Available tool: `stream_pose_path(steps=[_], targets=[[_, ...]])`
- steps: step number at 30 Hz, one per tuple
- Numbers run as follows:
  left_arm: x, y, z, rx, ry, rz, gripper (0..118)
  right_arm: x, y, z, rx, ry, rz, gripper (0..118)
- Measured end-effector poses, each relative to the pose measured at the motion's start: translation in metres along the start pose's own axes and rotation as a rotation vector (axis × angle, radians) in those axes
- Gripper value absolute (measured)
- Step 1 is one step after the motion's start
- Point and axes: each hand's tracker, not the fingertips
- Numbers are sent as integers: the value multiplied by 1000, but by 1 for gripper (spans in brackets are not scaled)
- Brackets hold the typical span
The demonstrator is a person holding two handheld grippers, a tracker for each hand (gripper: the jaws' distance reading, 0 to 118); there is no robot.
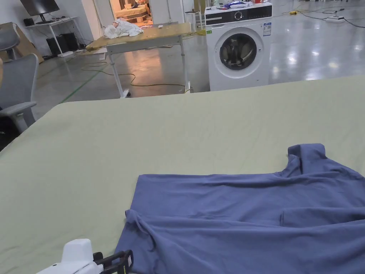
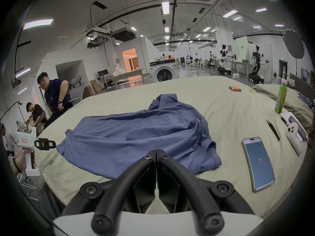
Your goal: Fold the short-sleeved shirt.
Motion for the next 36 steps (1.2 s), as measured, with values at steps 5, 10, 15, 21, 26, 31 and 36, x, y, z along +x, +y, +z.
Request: stream_pose_path(steps=[5, 10, 15, 21, 26, 31, 36], targets=[[-8, 7, -29, -27, -7, 65, 59, 12, -9, 4, -26, -35, -26, 0], [4, 10, -43, -70, 53, -45, 19, 22, -14, 7, -38, -75, -56, 0], [23, 6, -50, -129, 72, -146, 7, 41, -17, -15, -82, -207, -173, 2], [19, 10, -51, -151, 59, -151, 7, 81, -24, -72, -160, -151, -323, 79], [24, 9, -45, -133, 52, -110, 7, 76, -18, -81, -216, -274, -268, 10], [38, 10, -37, -145, 71, -215, 0, 71, -20, -75, -237, -261, -232, 4], [14, 8, 6, -3, 53, -87, 0, 66, -18, -48, -196, -310, -284, 4]])
